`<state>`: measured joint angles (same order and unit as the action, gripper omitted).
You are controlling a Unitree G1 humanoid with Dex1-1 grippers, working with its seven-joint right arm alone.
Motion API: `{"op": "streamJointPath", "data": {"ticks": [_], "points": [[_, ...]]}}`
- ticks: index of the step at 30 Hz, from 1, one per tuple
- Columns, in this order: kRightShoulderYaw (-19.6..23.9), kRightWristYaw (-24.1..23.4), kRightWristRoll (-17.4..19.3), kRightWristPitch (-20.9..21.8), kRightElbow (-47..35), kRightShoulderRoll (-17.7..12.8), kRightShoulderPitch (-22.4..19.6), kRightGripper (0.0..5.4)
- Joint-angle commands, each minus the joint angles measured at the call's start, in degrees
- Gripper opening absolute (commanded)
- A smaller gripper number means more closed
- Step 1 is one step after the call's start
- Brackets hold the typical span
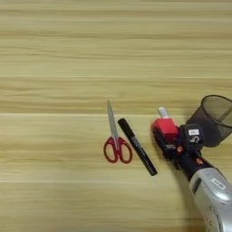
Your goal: Move the objects on the table
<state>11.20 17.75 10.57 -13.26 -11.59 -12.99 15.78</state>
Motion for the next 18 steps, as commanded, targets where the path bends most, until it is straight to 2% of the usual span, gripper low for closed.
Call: {"op": "streamJointPath", "data": {"ticks": [1,18], "points": [[0.92,-0.53,0.06,1.22,-2.26,-1.27,-1.85,2.27],[1.34,-0.84,0.24,0.45,-7.84,-1.27,-0.76,2.27]]}}
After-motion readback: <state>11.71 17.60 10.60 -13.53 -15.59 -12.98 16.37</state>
